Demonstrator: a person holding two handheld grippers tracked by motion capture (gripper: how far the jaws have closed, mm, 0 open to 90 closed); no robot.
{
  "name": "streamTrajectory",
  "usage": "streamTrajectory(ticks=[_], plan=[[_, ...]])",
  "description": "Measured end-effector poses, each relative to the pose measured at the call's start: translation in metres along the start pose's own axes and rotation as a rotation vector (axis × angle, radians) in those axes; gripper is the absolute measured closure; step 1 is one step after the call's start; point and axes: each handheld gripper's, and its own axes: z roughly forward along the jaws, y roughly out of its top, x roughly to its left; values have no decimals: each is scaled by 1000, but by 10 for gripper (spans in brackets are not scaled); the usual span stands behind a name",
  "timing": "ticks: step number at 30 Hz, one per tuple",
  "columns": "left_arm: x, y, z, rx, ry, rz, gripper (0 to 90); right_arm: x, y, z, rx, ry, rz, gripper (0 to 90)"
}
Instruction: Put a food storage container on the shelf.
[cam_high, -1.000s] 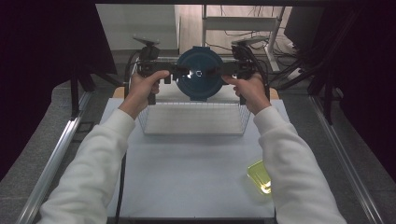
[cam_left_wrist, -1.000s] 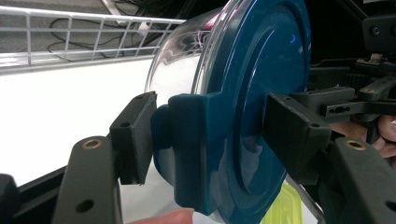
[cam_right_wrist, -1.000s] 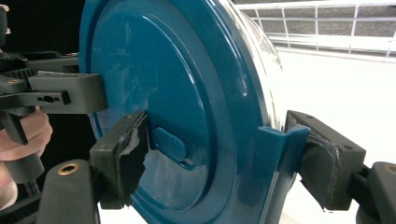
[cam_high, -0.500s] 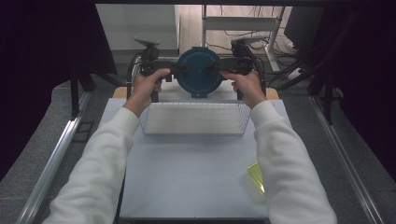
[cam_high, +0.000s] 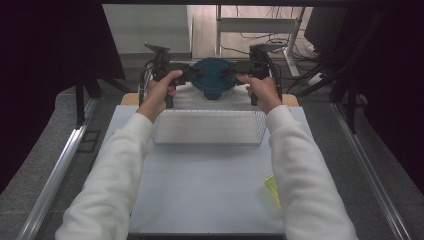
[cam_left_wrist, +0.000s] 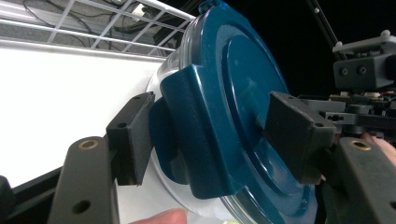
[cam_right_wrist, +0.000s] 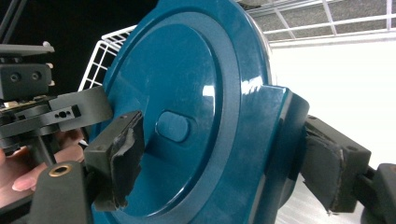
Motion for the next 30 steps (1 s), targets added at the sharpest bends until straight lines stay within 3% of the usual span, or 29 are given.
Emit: streamTrajectory(ticks=[3,13,17,19,20,23,28,30], plan=[[3,1,3,-3,-5,-13,350,-3,1,2,0,4,30,204],[0,-2,4,-24,10,8,329,-1,-1,2,-21,-8,27,186],[-5,-4,6,-34,39,62,289,3,-4,3,-32,-31,-18,137],[-11,-6,3,-77,109,114,245,6,-6,2,-51,-61,-47,102],[-14,-7,0,-105,114,126,232,10,-7,0,-74,-82,-68,97],[-18,-7,-4,-108,90,136,178,18,-10,-8,-130,-134,-133,51],[-29,-16,-13,-98,165,223,174,25,-16,-23,-170,-158,-188,37],[-34,-22,-20,-120,173,235,181,26,-21,-30,-178,-160,-214,37]])
